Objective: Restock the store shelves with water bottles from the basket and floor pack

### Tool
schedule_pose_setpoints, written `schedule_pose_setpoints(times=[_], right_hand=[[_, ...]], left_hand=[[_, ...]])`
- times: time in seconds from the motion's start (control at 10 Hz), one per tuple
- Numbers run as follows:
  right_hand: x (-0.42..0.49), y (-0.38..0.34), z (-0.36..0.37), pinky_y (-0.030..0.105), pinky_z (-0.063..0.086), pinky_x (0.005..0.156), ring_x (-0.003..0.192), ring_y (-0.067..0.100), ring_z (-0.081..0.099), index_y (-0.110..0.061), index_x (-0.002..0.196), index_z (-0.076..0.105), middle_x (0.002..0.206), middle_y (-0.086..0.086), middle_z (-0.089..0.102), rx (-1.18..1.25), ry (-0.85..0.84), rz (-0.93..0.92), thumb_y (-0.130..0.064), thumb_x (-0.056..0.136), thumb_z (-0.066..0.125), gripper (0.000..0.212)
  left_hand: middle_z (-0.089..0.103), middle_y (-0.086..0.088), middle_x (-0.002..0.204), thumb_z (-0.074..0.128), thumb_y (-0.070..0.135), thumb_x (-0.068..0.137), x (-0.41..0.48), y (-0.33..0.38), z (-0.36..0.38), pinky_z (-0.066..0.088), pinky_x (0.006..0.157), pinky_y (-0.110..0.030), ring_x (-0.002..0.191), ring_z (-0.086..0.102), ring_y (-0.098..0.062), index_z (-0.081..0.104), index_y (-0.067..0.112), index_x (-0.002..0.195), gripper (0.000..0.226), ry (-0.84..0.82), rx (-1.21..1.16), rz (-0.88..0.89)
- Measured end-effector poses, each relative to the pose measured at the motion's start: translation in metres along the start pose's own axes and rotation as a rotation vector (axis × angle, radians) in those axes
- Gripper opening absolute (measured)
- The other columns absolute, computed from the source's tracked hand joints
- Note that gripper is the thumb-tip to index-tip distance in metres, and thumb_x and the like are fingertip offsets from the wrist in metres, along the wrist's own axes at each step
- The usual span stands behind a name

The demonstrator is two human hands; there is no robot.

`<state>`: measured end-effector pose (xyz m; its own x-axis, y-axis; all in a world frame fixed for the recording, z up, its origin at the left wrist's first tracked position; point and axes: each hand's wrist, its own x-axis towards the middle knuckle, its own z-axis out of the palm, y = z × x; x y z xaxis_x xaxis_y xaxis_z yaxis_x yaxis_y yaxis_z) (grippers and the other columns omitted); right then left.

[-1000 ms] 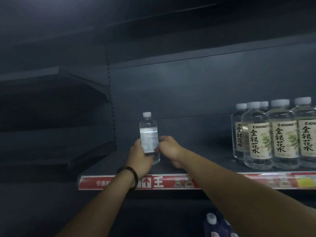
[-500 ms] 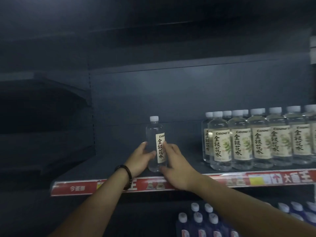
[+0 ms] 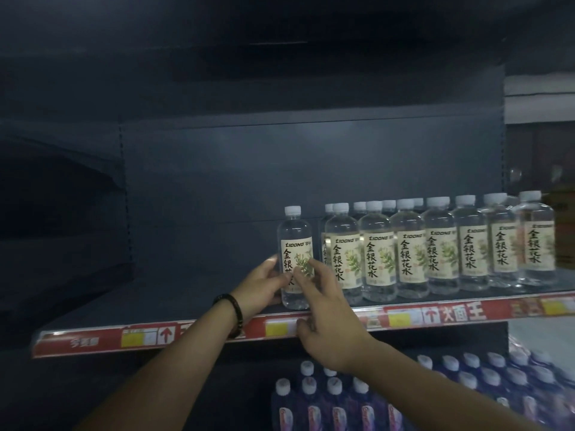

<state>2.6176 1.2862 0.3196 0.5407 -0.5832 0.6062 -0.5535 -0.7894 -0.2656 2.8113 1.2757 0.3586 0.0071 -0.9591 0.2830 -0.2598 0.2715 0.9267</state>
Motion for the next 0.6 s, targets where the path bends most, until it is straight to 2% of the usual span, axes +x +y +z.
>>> schedule_pose_setpoints(times=[0.1, 0.2, 0.3, 0.4, 0.5, 0.6], right_hand=[[-0.007, 0.008, -0.006, 0.045, 0.035, 0.126, 0.160, 0.025, 0.009, -0.023, 0.169, 0.012, 0.170, -0.008, -0.013, -0.048, 0.011, -0.003, -0.027, 0.092, 0.061, 0.091], [-0.013, 0.012, -0.010, 0.047, 0.033, 0.127, 0.161, 0.027, 0.004, -0.023, 0.169, 0.007, 0.171, -0.007, -0.017, -0.081, -0.002, 0.020, -0.029, 0.094, 0.061, 0.092], [-0.017, 0.015, -0.013, 0.044, 0.037, 0.124, 0.161, 0.027, 0.004, -0.023, 0.169, 0.009, 0.169, -0.012, -0.019, -0.043, -0.052, 0.033, -0.027, 0.095, 0.062, 0.091], [-0.020, 0.015, -0.017, 0.042, 0.038, 0.122, 0.161, 0.027, 0.006, -0.022, 0.169, 0.011, 0.169, -0.014, -0.018, -0.007, -0.078, 0.038, -0.025, 0.094, 0.063, 0.091], [-0.022, 0.013, -0.021, 0.044, 0.034, 0.126, 0.160, 0.027, 0.014, -0.023, 0.168, 0.016, 0.170, -0.013, -0.009, 0.030, -0.077, 0.050, -0.025, 0.094, 0.064, 0.088], [-0.023, 0.008, -0.033, 0.042, 0.032, 0.127, 0.155, 0.025, 0.023, -0.021, 0.166, 0.021, 0.167, -0.006, 0.014, 0.044, -0.066, 0.094, -0.022, 0.094, 0.063, 0.083]], left_hand=[[0.077, -0.007, 0.121, 0.058, 0.013, 0.106, 0.000, 0.007, 0.014, 0.059, 0.099, -0.043, 0.113, 0.074, -0.021, 0.044, 0.052, 0.133, 0.049, 0.003, -0.029, 0.009], [0.078, -0.003, 0.120, 0.055, 0.011, 0.107, 0.005, 0.010, 0.025, 0.059, 0.098, -0.043, 0.114, 0.074, -0.019, 0.031, 0.051, 0.149, 0.062, 0.003, -0.005, -0.007], [0.078, 0.000, 0.120, 0.050, 0.012, 0.109, 0.008, 0.011, 0.030, 0.053, 0.108, -0.052, 0.118, 0.072, -0.024, 0.023, 0.041, 0.161, 0.065, 0.002, -0.009, -0.028], [0.078, -0.002, 0.120, 0.048, 0.011, 0.110, 0.007, 0.012, 0.031, 0.052, 0.109, -0.054, 0.118, 0.072, -0.026, 0.023, 0.040, 0.161, 0.064, 0.014, -0.011, -0.031], [0.079, -0.002, 0.116, 0.053, 0.013, 0.108, -0.001, 0.016, 0.035, 0.058, 0.101, -0.052, 0.112, 0.075, -0.026, 0.023, 0.038, 0.162, 0.067, 0.038, 0.041, -0.033], [0.077, 0.003, 0.112, 0.064, 0.020, 0.103, -0.013, 0.024, 0.039, 0.061, 0.077, -0.031, 0.099, 0.075, -0.019, 0.018, 0.033, 0.166, 0.078, 0.124, 0.298, 0.016]])
